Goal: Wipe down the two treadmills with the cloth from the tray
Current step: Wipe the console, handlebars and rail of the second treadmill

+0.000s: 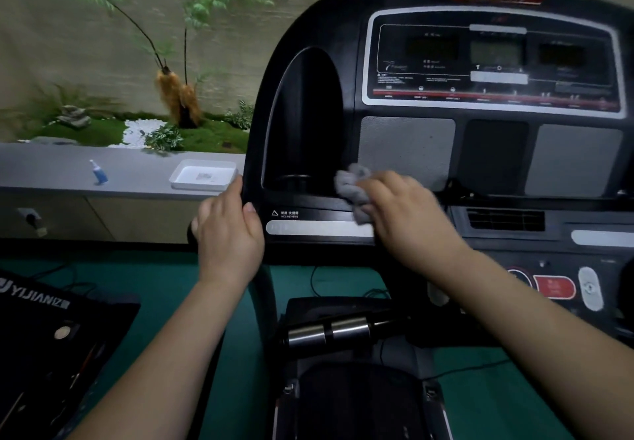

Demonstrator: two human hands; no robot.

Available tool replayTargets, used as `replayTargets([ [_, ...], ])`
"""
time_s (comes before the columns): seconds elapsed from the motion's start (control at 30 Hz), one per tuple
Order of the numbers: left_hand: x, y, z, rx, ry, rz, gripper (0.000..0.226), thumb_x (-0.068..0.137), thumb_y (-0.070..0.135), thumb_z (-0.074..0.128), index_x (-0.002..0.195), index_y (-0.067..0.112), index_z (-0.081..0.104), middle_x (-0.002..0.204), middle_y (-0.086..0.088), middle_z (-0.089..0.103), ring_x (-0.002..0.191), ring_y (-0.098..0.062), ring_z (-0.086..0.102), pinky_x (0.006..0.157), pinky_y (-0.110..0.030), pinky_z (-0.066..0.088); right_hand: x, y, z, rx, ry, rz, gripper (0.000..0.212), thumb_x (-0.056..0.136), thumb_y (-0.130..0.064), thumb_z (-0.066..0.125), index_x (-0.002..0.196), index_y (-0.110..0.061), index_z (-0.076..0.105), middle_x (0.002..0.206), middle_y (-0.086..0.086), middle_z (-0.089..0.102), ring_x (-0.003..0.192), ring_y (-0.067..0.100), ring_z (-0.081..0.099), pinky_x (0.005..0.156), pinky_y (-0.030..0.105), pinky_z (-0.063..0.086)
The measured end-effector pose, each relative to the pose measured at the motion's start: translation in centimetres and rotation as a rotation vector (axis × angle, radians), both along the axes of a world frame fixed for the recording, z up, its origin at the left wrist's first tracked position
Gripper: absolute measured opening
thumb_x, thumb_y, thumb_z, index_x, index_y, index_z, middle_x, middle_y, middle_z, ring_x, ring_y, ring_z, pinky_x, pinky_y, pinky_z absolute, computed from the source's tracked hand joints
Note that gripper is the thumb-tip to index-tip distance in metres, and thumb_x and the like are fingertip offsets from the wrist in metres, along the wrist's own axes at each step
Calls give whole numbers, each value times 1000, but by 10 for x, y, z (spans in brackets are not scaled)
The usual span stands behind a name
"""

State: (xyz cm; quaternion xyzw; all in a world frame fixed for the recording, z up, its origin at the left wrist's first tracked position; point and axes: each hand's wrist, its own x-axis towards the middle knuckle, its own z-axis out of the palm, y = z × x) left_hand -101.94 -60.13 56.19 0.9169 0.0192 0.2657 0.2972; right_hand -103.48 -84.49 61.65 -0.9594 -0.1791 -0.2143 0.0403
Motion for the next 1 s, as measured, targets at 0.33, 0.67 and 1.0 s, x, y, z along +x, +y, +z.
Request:
replayTargets([
  [0.33,-1,-1,0,19,21,24,51,93,29,27,141,14,38,128,-11,56,120,-32,38,102,-48,26,11,66,-9,7,-45,76,40,79,-23,47,113,-11,61,111,12,61,89,35,58,75,44,49],
  [0.67,-3,-1,4,84,47,54,46,96,20,38,141,10,38,128,-17,54,120,-39,39,102,-54,28,-9,14,-10,203,-67,40,36,82,-21,59,118,-18,64,113,7,62,96,33,59,82,46,49],
  [1.0,-74,-86,38,82,-133,-236,30,88,21,49,116,14,58,112,-6,57,104,-29,51,91,-43,41,-62,-56,30,698,-155,129,33,85,-3,60,117,-8,65,113,2,58,108,6,52,99,10,34],
])
